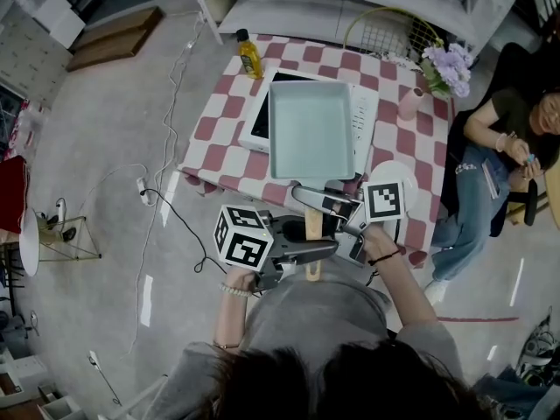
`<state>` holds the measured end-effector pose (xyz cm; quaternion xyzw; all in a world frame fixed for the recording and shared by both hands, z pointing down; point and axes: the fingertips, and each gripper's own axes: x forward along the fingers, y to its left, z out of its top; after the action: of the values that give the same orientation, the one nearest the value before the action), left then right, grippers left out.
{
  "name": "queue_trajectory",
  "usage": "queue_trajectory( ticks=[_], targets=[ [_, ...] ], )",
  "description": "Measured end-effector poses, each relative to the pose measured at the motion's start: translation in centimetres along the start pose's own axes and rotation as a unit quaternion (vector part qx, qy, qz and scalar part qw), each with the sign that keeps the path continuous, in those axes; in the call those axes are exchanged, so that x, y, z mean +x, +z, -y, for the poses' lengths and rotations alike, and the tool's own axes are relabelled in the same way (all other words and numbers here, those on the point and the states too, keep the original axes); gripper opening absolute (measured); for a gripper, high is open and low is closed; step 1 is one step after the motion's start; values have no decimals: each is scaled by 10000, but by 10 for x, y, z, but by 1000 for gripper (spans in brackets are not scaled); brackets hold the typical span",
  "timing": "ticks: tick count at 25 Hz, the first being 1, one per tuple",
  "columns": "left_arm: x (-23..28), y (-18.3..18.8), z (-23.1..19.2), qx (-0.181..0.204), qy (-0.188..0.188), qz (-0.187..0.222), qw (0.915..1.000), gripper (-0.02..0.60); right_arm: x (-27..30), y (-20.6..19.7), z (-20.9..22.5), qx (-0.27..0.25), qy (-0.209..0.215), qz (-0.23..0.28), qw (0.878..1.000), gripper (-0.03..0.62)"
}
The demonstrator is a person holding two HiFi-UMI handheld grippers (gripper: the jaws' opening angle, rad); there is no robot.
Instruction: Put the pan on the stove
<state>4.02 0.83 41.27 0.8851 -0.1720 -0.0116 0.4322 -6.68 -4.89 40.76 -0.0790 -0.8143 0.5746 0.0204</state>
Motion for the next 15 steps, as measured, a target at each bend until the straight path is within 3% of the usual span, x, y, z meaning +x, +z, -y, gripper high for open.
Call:
queue_trajectory(
  ticks=[15],
  targets=[
    [-6, 50, -45, -239, 62, 29, 9997, 186, 18, 58, 28, 226, 71, -5, 9997, 187]
  ],
)
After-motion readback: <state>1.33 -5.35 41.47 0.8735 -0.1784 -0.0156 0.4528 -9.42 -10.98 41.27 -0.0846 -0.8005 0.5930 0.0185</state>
